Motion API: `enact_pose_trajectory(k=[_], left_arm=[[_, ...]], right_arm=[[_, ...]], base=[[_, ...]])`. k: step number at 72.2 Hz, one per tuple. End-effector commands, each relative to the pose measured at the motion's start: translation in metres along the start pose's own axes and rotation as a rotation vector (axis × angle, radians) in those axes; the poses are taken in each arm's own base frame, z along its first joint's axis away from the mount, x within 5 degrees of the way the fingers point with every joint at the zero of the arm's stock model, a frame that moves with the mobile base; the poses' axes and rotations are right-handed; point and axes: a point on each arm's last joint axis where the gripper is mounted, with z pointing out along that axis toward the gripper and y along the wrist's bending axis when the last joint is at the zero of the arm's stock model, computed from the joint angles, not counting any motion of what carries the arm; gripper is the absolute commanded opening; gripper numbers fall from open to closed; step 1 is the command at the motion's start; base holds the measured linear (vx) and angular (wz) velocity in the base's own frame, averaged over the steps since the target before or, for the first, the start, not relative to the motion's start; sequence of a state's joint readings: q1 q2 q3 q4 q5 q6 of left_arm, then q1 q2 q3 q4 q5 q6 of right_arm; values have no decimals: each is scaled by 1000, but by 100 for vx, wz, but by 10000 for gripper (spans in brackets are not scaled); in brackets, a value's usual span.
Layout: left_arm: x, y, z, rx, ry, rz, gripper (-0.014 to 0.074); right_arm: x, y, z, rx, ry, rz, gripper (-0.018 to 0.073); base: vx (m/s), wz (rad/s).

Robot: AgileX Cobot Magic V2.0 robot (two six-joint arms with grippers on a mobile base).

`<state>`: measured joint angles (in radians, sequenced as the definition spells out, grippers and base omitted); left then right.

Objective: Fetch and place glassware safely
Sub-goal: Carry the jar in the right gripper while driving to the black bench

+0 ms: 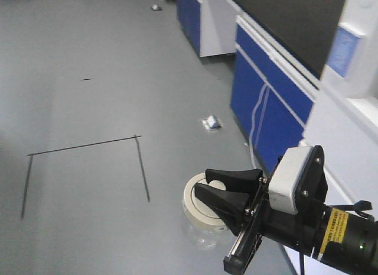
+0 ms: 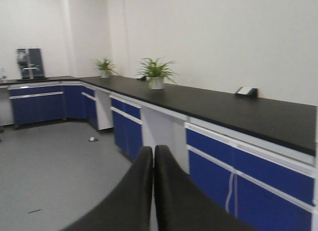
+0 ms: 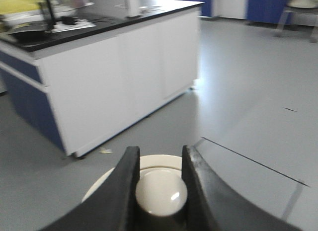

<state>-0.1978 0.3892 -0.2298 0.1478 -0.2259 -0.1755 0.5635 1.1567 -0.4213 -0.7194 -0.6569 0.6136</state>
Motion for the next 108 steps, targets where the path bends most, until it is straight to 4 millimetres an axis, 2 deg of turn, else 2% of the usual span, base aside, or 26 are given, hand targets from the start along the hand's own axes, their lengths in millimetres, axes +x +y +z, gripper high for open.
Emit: enact_pose_trajectory(k=[1, 30, 65, 108], left_arm=[[-15, -2, 1, 17, -90, -13, -7], [-15, -2, 1, 17, -90, -13, -7], [-15, -2, 1, 17, -90, -13, -7], [-15, -2, 1, 17, -90, -13, -7]], right_arm=[[-21, 4, -2, -39, -130, -4, -1], [-21, 4, -2, -39, -130, -4, -1], [-21, 4, -2, -40, -131, -4, -1], [-21, 4, -2, -39, -130, -4, -1]], base=[[4, 99], [8, 53], [26, 4], [53, -4]])
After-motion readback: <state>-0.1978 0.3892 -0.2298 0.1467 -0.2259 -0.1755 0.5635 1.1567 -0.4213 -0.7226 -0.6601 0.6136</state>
